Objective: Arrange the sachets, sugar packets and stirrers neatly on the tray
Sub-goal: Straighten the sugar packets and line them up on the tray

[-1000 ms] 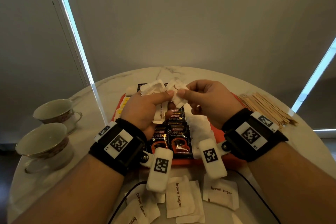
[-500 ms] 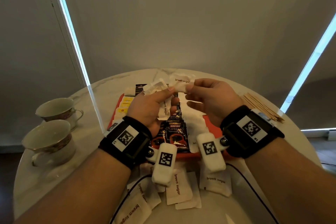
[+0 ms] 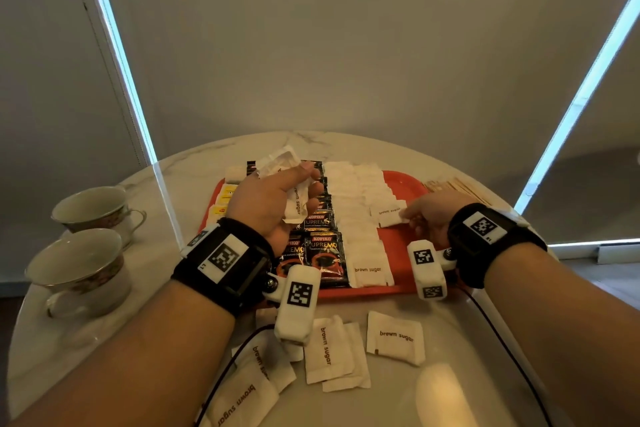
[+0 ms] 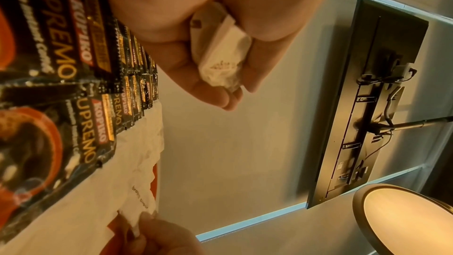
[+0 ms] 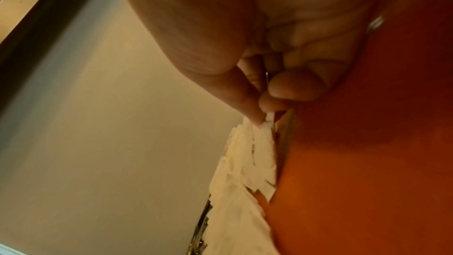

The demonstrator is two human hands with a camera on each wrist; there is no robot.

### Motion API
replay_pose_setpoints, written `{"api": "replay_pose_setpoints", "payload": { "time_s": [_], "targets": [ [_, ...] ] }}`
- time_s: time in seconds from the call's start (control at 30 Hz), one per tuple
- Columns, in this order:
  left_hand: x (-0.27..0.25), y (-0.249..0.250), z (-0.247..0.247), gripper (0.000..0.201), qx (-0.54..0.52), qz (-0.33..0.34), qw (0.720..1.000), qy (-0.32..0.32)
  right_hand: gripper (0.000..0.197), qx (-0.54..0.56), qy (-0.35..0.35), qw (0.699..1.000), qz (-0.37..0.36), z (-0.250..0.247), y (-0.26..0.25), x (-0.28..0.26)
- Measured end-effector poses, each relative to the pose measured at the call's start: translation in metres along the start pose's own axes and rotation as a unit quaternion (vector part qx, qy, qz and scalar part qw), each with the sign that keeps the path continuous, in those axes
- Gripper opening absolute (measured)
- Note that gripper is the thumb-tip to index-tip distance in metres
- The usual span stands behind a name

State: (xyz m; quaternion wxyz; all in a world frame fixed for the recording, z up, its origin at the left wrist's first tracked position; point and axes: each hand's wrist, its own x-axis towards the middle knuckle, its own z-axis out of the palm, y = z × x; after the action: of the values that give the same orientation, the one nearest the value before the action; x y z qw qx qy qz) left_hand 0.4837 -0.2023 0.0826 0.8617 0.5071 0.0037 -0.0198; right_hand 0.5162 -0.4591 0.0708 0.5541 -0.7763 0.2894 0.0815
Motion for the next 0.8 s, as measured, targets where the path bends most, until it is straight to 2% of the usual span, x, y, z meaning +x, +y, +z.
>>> {"api": "replay_pose_setpoints", "payload": {
  "time_s": [0.2,0.33,0.53,0.63,0.8],
  "targets": [
    [0.003,0.001,-0.002,0.008,0.008,0.003,1.000,0.003,0.006,-0.056,0.004,0.998,0.003,0.002,-0.006,-0.001],
    [0.002,0.000,-0.001,0.007,0.009,0.001,1.000,0.007,0.013,-0.091,0.019,0.996,0.004,0.002,-0.008,-0.004],
    [0.000,0.003,0.000,0.017,0.005,-0.010,1.000,0.002,0.021,-0.052,0.023,0.998,-0.031,0.006,-0.007,-0.002],
    [-0.001,0.004,0.003,0.026,0.008,-0.027,1.000,0.001,0.016,-0.019,-0.031,0.999,-0.024,0.013,-0.008,-0.011],
    [-0.004,0.005,0.005,0.018,-0.004,-0.066,0.998,-0.006,0.021,-0.015,-0.072,0.997,-0.016,0.016,-0.011,-0.016]
  ]
}}
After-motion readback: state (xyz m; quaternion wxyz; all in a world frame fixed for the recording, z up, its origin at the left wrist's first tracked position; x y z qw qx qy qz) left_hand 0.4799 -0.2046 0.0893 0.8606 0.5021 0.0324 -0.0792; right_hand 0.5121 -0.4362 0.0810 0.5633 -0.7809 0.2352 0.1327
